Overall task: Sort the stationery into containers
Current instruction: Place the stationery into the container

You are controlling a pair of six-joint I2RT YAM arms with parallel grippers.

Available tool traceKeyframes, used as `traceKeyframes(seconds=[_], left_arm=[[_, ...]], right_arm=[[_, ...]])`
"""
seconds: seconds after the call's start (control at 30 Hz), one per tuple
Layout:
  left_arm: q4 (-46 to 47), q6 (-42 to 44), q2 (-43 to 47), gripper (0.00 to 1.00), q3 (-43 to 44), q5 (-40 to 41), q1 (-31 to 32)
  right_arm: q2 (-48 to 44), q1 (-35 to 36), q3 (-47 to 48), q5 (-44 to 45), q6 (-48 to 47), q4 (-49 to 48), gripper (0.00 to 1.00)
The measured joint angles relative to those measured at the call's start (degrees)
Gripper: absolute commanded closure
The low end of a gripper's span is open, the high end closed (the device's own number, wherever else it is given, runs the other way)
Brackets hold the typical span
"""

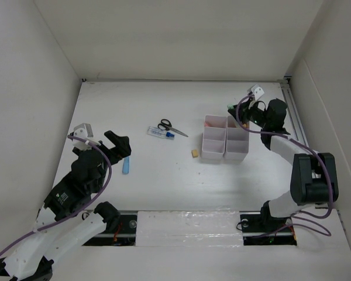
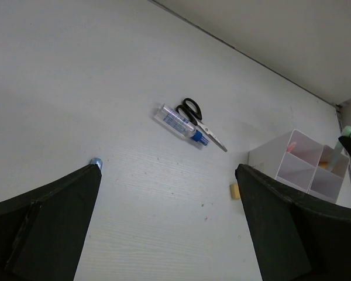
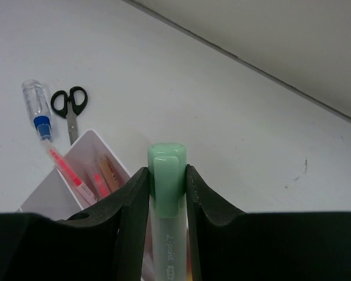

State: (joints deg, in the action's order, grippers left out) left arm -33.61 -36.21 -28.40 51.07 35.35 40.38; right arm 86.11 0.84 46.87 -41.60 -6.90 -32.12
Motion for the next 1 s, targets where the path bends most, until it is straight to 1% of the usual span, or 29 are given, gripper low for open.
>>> traceKeyframes(seconds=[0.13,0.2,0.23,0.3,0.33,0.4,0.43,0.53,0.57,0.6,0.83,0.87,0.93,1.0], left_arm=[[0.00,0.00,0.00,0.00,0.00,0.00,0.00],[0.00,0.00,0.00,0.00,0.00,0.00,0.00],[0.00,0.00,0.00,0.00,0.00,0.00,0.00],[0.00,0.02,0.00,0.00,0.00,0.00,0.00],[0.00,0.02,0.00,0.00,0.00,0.00,0.00],[0.00,0.02,0.00,0.00,0.00,0.00,0.00],[0.00,0.00,0.00,0.00,0.00,0.00,0.00],[0.00,0.00,0.00,0.00,0.00,0.00,0.00],[0.00,0.02,0.00,0.00,0.00,0.00,0.00],[0.00,0.09,0.00,0.00,0.00,0.00,0.00],[0.00,0.42,0.00,0.00,0.00,0.00,0.00],[0.00,0.42,0.00,0.00,0.00,0.00,0.00],[0.00,0.42,0.00,0.00,0.00,0.00,0.00],[0.00,0.39,-0.13,0.00,0.00,0.04,0.00]], right_arm=[[0.66,0.00,-0.35,-0.04,0.00,-0.09,0.73],[0.66,0.00,-0.66,-0.04,-0.02,-0.39,0.70],[0.66,0.00,-0.76,-0.04,0.00,-0.48,0.70],[0.61,0.00,-0.90,-0.07,-0.02,-0.57,0.66],[0.59,0.00,-0.92,-0.07,0.00,-0.57,0.62],[0.44,0.00,-0.98,-0.13,0.04,-0.52,0.61],[0.20,0.00,-1.14,-0.20,0.07,-0.52,0.52],[-1.11,0.04,-2.16,-0.20,0.24,-0.46,0.51],[-1.55,0.04,-2.38,-0.17,0.26,-0.50,0.06],[-1.97,0.04,-2.60,-0.17,0.68,-0.46,0.02],[-5.57,0.37,-3.65,0.07,0.81,-0.48,0.02],[-6.60,0.76,-4.02,0.13,0.92,-0.37,0.01],[-9.22,2.69,-4.42,1.46,1.20,0.59,0.01],[-11.89,6.27,-4.15,3.85,1.09,2.25,0.01]])
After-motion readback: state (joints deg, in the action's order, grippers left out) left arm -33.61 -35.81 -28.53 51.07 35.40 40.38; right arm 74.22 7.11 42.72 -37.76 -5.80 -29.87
